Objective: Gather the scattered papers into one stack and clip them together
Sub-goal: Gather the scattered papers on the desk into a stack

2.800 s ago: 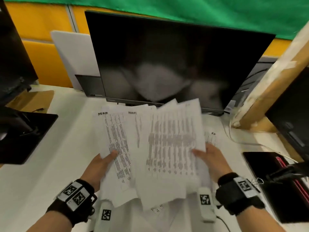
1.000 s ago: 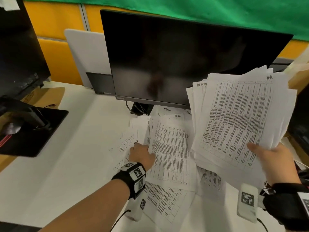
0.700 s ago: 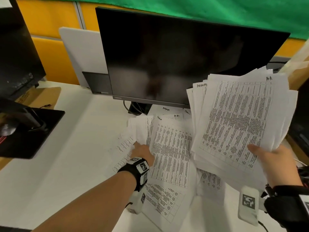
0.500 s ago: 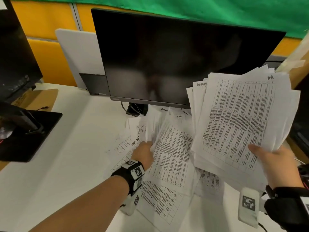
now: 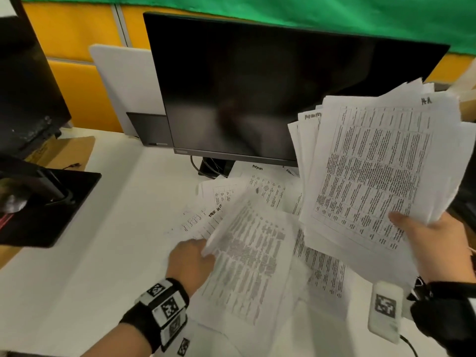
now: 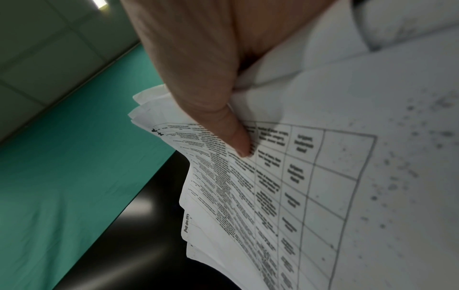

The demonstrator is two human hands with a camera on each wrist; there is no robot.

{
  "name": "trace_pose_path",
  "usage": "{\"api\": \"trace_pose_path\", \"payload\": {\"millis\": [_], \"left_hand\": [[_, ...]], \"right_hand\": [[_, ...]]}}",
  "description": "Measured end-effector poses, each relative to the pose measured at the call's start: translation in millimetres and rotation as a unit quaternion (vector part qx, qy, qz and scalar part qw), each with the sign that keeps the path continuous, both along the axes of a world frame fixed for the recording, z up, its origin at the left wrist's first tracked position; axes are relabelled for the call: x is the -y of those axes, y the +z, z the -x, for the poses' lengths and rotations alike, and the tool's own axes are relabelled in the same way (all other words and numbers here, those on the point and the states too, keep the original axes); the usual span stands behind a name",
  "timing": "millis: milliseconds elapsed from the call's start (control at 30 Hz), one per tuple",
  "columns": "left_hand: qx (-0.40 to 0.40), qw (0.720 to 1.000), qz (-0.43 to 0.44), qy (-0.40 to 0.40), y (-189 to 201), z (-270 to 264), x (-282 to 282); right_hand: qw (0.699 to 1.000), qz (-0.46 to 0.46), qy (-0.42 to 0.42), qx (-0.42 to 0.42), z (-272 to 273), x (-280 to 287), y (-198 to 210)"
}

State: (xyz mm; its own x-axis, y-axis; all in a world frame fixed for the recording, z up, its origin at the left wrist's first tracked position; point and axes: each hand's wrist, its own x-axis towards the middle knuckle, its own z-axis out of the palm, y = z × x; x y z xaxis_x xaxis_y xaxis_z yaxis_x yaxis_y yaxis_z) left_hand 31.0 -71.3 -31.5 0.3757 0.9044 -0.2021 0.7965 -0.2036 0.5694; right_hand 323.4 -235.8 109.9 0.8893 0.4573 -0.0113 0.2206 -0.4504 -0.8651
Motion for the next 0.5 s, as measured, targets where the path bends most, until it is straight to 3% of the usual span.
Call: {"api": "trace_pose_path", "payload": {"millis": [133, 367, 500], "left_hand": [[-0.217, 0.975, 0.036, 0.017, -12, 22, -13], [-0.278, 0.96, 0.011, 0.036, -8, 21, -38], [-0.273, 0.961, 0.04, -0.002, -6, 23, -55]], "right_hand": [[1.0, 0.0, 0.021, -0.006, 5, -6, -1], [0.999, -0.008, 0.036, -0.021, 9, -10, 1], [0.999, -0.01, 0.038, -0.018, 9, -10, 2]]}}
